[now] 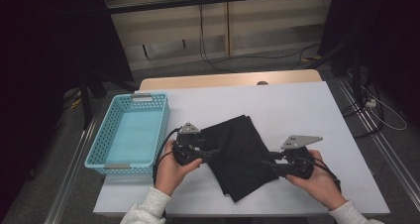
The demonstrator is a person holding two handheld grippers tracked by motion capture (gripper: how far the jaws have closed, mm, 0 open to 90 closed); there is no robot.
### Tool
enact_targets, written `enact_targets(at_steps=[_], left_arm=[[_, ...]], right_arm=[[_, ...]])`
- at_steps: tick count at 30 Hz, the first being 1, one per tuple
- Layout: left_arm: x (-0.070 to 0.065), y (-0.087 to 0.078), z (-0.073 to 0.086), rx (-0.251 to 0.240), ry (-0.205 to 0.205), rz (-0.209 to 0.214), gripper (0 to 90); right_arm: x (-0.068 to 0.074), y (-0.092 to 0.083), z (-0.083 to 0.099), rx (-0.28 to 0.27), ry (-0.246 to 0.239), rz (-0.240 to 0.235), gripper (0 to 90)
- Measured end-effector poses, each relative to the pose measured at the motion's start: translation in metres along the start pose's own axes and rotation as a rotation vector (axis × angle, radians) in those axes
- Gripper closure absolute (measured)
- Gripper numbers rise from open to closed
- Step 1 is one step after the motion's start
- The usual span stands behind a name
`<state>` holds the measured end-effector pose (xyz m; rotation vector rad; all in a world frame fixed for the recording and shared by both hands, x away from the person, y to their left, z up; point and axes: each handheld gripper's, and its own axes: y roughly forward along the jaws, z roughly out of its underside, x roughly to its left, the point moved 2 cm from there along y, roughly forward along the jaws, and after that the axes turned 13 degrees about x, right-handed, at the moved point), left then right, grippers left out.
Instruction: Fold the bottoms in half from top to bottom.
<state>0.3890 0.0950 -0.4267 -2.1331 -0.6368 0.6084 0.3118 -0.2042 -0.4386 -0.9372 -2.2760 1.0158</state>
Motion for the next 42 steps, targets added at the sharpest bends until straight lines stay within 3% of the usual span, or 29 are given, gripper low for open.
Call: enact_targets(at_steps=[6, 8, 9, 13, 20, 23, 27, 28, 31, 34, 36, 42], left_arm=[[0.014, 0.003, -0.001, 0.014, -0.004, -0.063, 23.4], [0.016, 0.004, -0.001, 0.004, -0.006, -0.104, 22.1], [0.018, 0.003, -0.002, 0.005, -0.004, -0.092, 21.7], [0.024, 0.000, -0.003, -0.022, -0.027, -0.133, 19.9], [0.037, -0.002, -0.007, -0.025, -0.066, -0.195, 18.8], [0.043, 0.001, -0.007, -0.013, -0.092, -0.216, 18.7], [0.048, 0.006, -0.007, -0.017, -0.122, -0.228, 18.7], [0.050, 0.006, -0.006, 0.000, -0.111, -0.239, 18.7], [0.055, 0.008, -0.006, -0.004, -0.131, -0.253, 18.9], [0.061, 0.007, -0.005, -0.008, -0.143, -0.267, 18.7], [0.064, 0.006, -0.005, -0.013, -0.159, -0.264, 19.0], [0.070, 0.012, -0.006, -0.005, -0.184, -0.268, 20.1]], right_arm=[[-0.017, 0.019, -0.010, 0.022, 0.047, 0.096, 47.9], [-0.024, 0.026, -0.011, 0.036, 0.065, 0.124, 43.2], [-0.026, 0.028, -0.011, 0.040, 0.082, 0.124, 41.5], [-0.032, 0.032, -0.011, 0.033, 0.131, 0.115, 39.2], [-0.032, 0.039, -0.016, 0.024, 0.147, 0.096, 36.6], [-0.030, 0.046, -0.016, 0.072, 0.136, 0.136, 37.1], [-0.031, 0.048, -0.015, 0.077, 0.148, 0.090, 49.5], [-0.031, 0.048, -0.014, 0.075, 0.155, 0.077, 56.2], [-0.032, 0.046, -0.012, 0.067, 0.162, 0.034, 72.8], [-0.032, 0.045, -0.011, 0.059, 0.176, 0.023, 82.0], [-0.030, 0.045, -0.011, 0.073, 0.150, 0.054, 84.0], [-0.032, 0.041, -0.012, 0.074, 0.142, 0.059, 85.0]])
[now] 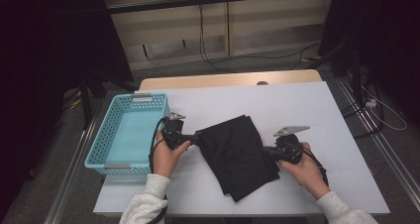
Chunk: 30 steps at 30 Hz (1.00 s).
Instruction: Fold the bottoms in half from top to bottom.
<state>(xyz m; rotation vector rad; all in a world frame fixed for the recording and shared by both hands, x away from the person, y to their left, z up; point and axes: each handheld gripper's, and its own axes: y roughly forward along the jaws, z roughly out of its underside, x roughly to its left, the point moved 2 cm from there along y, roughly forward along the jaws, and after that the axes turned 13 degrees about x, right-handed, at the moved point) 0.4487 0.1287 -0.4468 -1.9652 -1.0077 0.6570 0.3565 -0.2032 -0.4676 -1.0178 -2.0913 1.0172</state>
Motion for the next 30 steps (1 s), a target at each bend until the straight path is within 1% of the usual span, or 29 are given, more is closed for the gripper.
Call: enact_targets(at_steps=[2, 4, 9, 11, 12, 13, 14, 15, 16, 18, 19, 20, 22, 23, 24, 25, 27, 29, 30], left_arm=[[0.000, 0.001, -0.002, -0.003, -0.006, 0.001, 21.2], [0.001, 0.002, -0.003, -0.017, -0.015, 0.004, 21.6], [0.001, 0.006, -0.005, -0.018, -0.016, 0.015, 22.5], [0.000, 0.009, -0.007, -0.023, -0.020, 0.024, 21.8], [-0.001, 0.010, -0.008, -0.017, -0.019, 0.028, 21.5], [-0.001, 0.011, -0.008, -0.014, -0.016, 0.028, 20.7], [-0.002, 0.012, -0.009, -0.016, -0.013, 0.023, 20.2], [-0.002, 0.013, -0.009, -0.007, -0.011, 0.029, 20.1], [-0.003, 0.014, -0.009, 0.000, -0.011, 0.030, 19.4], [-0.001, 0.016, -0.008, 0.009, -0.007, 0.019, 18.6], [0.000, 0.017, -0.007, 0.016, -0.014, 0.028, 18.0], [0.000, 0.018, -0.006, 0.019, -0.017, 0.031, 17.2], [0.001, 0.019, -0.005, 0.028, -0.002, 0.030, 16.4], [0.000, 0.020, -0.004, 0.028, 0.000, 0.027, 16.1], [-0.001, 0.020, -0.004, 0.032, 0.010, 0.026, 15.9], [-0.002, 0.022, -0.003, 0.034, 0.006, 0.029, 15.6], [-0.002, 0.024, -0.002, 0.049, 0.015, 0.034, 14.5], [-0.003, 0.028, 0.000, 0.073, 0.028, 0.028, 14.1], [-0.003, 0.029, 0.000, 0.060, 0.022, 0.022, 13.9]], right_arm=[[0.000, -0.001, 0.000, 0.008, -0.018, 0.028, 85.1], [-0.001, -0.001, 0.000, 0.006, -0.017, 0.021, 85.1], [0.000, -0.003, 0.000, -0.003, -0.026, 0.046, 85.0], [-0.002, -0.003, 0.000, -0.010, -0.031, 0.034, 83.8], [-0.002, -0.003, 0.000, -0.012, -0.033, 0.039, 82.1], [-0.001, -0.005, 0.001, -0.020, -0.044, 0.041, 78.4], [0.000, -0.006, 0.001, -0.025, -0.044, 0.044, 75.2], [0.001, -0.008, 0.001, -0.041, -0.049, 0.054, 69.4], [0.002, -0.010, 0.001, -0.051, -0.063, 0.063, 66.5], [0.002, -0.011, 0.001, -0.063, -0.085, 0.075, 57.7], [0.002, -0.010, 0.002, -0.063, -0.098, 0.086, 57.8], [0.002, -0.010, 0.003, -0.061, -0.105, 0.084, 55.7], [0.002, -0.010, 0.003, -0.071, -0.097, 0.090, 48.8], [0.002, -0.010, 0.003, -0.072, -0.098, 0.091, 48.6], [0.002, -0.011, 0.003, -0.081, -0.100, 0.094, 45.5], [0.001, -0.011, 0.003, -0.091, -0.092, 0.097, 41.8], [0.000, -0.013, 0.003, -0.107, -0.086, 0.091, 40.2], [-0.001, -0.015, 0.004, -0.117, -0.071, 0.105, 34.6], [-0.001, -0.015, 0.004, -0.118, -0.068, 0.104, 33.2]])
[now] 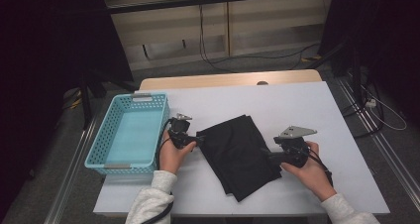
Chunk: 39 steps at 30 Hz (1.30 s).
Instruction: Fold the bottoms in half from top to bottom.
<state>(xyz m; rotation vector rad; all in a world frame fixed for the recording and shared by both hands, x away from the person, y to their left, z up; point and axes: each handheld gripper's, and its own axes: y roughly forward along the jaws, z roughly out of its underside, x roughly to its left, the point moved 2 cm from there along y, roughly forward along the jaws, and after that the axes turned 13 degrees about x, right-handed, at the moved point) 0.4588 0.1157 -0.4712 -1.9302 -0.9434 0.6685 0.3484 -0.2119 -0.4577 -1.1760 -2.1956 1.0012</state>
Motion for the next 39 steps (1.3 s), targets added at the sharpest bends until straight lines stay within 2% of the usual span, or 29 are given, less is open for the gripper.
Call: enact_targets(at_steps=[2, 8, 16, 19, 26, 27, 28, 29, 32, 39], left_arm=[[-0.0009, 0.0002, -0.0004, 0.007, 0.023, -0.011, 14.9], [-0.0046, -0.0024, -0.0018, 0.031, 0.019, 0.011, 29.1], [-0.0031, -0.0042, -0.0042, 0.047, -0.013, 0.019, 44.4], [-0.0016, -0.0047, -0.0052, 0.053, -0.027, 0.032, 50.2], [-0.0015, -0.0057, -0.0053, 0.062, -0.024, 0.071, 61.2], [-0.0011, -0.0054, -0.0050, 0.057, -0.041, 0.092, 64.1], [-0.0008, -0.0047, -0.0043, 0.051, -0.055, 0.108, 70.6], [-0.0009, -0.0046, -0.0041, 0.049, -0.055, 0.114, 72.5], [-0.0016, -0.0039, -0.0056, 0.059, -0.065, 0.132, 77.2], [-0.0022, -0.0046, -0.0080, 0.062, -0.074, 0.137, 80.9]], right_arm=[[-0.0012, -0.0018, 0.0006, -0.013, 0.003, 0.001, 33.1], [-0.0031, -0.0063, 0.0030, -0.026, 0.015, 0.008, 31.2], [-0.0026, -0.0089, 0.0043, -0.039, 0.023, 0.003, 28.5], [-0.0023, -0.0084, 0.0045, -0.037, 0.023, 0.001, 27.8], [-0.0020, -0.0080, 0.0060, -0.033, 0.024, 0.001, 26.3], [-0.0018, -0.0079, 0.0063, -0.031, 0.022, 0.002, 26.2], [-0.0018, -0.0080, 0.0063, -0.030, 0.019, 0.001, 26.1], [-0.0017, -0.0082, 0.0062, -0.031, 0.021, -0.002, 25.7], [-0.0017, -0.0085, 0.0058, -0.037, 0.023, -0.009, 25.1], [-0.0012, -0.0077, 0.0058, -0.034, 0.019, -0.011, 23.7]])
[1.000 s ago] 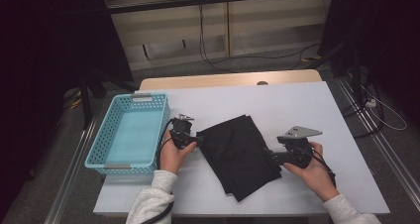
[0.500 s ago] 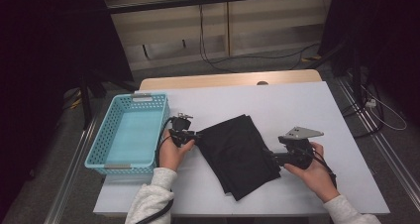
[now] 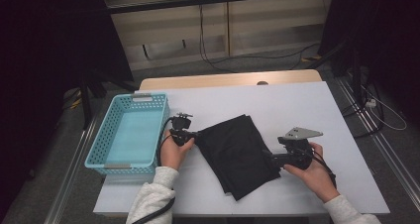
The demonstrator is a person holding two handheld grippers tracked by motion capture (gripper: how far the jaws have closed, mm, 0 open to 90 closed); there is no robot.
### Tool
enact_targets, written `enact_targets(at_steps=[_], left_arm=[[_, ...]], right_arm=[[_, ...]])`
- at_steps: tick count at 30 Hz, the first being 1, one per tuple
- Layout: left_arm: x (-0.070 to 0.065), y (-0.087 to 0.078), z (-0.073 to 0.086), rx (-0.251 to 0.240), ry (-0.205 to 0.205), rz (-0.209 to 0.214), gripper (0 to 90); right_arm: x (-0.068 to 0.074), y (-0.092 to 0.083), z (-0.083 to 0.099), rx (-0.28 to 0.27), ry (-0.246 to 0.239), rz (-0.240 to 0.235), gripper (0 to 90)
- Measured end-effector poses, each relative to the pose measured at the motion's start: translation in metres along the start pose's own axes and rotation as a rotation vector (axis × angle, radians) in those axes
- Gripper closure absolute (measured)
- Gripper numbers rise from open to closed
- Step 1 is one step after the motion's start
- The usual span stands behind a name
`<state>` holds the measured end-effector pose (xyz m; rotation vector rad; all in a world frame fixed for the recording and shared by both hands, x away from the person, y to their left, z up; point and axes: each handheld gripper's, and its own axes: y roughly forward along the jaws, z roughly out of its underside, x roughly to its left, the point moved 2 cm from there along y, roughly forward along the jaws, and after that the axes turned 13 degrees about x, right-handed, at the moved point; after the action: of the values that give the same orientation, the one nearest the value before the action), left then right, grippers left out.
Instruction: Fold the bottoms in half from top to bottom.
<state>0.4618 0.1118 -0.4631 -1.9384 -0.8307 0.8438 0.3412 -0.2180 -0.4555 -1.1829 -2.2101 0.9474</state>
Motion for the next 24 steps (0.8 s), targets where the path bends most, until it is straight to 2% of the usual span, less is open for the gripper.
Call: enact_targets(at_steps=[5, 11, 18, 24], left_arm=[[0.000, -0.003, -0.008, 0.011, -0.017, 0.013, 83.6], [-0.001, -0.003, -0.023, 0.018, -0.024, 0.007, 84.5], [0.001, -0.010, -0.039, -0.023, -0.011, 0.003, 84.5], [0.001, -0.007, -0.050, -0.031, -0.011, 0.011, 84.5]], right_arm=[[-0.001, 0.000, 0.001, -0.001, 0.004, -0.010, 20.5], [-0.002, 0.000, 0.001, -0.001, 0.013, -0.010, 19.0], [-0.001, -0.001, 0.001, -0.009, 0.008, -0.010, 18.6], [0.001, 0.000, 0.001, -0.004, 0.002, -0.009, 18.0]])
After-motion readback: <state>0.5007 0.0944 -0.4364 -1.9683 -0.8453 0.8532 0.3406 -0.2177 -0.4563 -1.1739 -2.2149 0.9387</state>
